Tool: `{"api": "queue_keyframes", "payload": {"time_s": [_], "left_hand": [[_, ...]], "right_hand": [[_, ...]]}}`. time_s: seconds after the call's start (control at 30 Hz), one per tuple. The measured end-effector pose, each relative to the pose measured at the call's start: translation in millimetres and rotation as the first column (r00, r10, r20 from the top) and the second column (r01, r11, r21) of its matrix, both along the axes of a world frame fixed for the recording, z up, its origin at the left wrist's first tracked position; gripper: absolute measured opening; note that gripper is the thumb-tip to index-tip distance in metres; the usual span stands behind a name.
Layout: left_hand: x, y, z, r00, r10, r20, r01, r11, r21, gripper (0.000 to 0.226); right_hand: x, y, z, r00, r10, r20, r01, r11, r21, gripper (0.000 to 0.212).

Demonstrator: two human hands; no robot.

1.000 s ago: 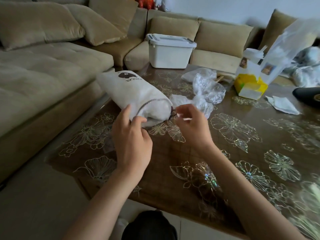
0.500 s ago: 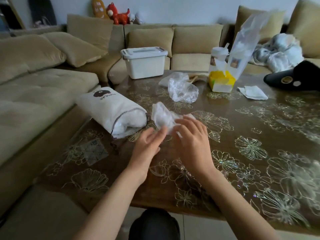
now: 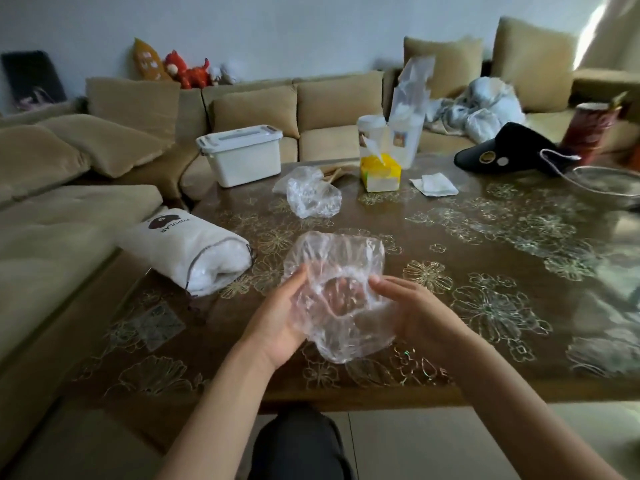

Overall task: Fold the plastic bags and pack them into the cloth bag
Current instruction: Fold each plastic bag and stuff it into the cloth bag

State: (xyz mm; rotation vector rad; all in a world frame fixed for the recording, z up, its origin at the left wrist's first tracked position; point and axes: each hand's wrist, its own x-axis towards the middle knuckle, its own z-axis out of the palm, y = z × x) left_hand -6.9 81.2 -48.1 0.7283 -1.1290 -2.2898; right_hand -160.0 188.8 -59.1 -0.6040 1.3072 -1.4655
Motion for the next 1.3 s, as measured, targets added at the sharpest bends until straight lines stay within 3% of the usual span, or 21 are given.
{"api": "queue_keyframes", "payload": {"time_s": [0.07,0.2,0.3,0.37,0.43,0.5,0.53,0.6,0.7,0.77,0.83,0.93,1.0,1.03,1.1,1.2,1.3], "left_hand": [[2,1,-1,0.999,0.012,-0.039,-0.011,0.999,0.032,0.027],[11,-11,-12,0.994,0.101,-0.034,-0.098,0.992,0.085,0.028],[20,-18,-22,0.987,0.159,0.024,-0.160,0.983,0.085,0.029],[23,-23,-28,0.978,0.206,0.033,-0.208,0.975,0.083,0.028],[26,-26,-28,0.965,0.255,0.056,-0.258,0.965,0.051,0.027],[27,-28,-27,0.952,0.293,0.082,-0.296,0.955,0.018,0.026],[28,-28,-26,0.948,0.304,0.096,-0.306,0.952,0.005,0.026],[27,-27,-25,0.938,0.323,0.129,-0.325,0.946,-0.009,0.027],[22,-25,-26,0.913,0.349,0.210,-0.346,0.937,-0.053,0.029],[17,-23,-28,0.894,0.361,0.267,-0.341,0.933,-0.117,0.031],[12,-20,-27,0.877,0.363,0.314,-0.306,0.927,-0.215,0.033],[3,-13,-27,0.833,0.389,0.394,-0.210,0.880,-0.425,0.032],[-6,-8,-29,0.771,0.441,0.458,-0.105,0.799,-0.592,0.039],[-12,-7,-32,0.720,0.484,0.497,-0.049,0.750,-0.660,0.042],[-26,-4,-36,0.593,0.576,0.562,0.030,0.682,-0.731,0.039],[-44,3,-38,0.521,0.661,0.540,-0.041,0.651,-0.758,0.023],[-55,3,-36,0.560,0.703,0.439,-0.190,0.624,-0.758,0.022]], "right_hand": [[-4,1,-5,0.999,-0.034,0.008,0.034,0.999,-0.007,0.031],[-12,3,-7,0.978,-0.198,-0.061,0.195,0.979,-0.055,0.006],[-17,-1,3,0.888,-0.347,-0.301,0.343,0.937,-0.068,0.005],[-19,-4,15,0.699,-0.464,-0.544,0.454,0.876,-0.164,0.002],[-15,-3,28,0.437,-0.609,-0.662,0.493,0.778,-0.390,0.004],[-5,3,36,0.164,-0.705,-0.690,0.374,0.692,-0.618,0.006],[0,5,33,0.045,-0.700,-0.713,0.260,0.698,-0.668,0.006],[6,6,12,-0.119,-0.623,-0.773,-0.008,0.779,-0.626,0.010],[10,14,-29,-0.227,-0.398,-0.889,-0.250,0.906,-0.342,0.021],[15,24,-46,-0.226,-0.230,-0.947,-0.304,0.940,-0.156,0.032],[19,32,-54,-0.167,-0.125,-0.978,-0.362,0.930,-0.057,0.040],[23,41,-51,0.030,-0.181,-0.983,-0.349,0.920,-0.180,0.032],[18,36,-44,0.205,-0.302,-0.931,-0.109,0.938,-0.328,0.029],[9,29,-41,0.281,-0.334,-0.900,0.076,0.942,-0.326,0.030],[-10,12,-32,0.414,-0.213,-0.885,0.375,0.926,-0.048,0.044],[-22,-15,-27,0.407,0.140,-0.903,0.483,0.806,0.342,0.081],[-15,-38,-29,0.386,0.133,-0.913,0.514,0.790,0.333,0.063]]}}
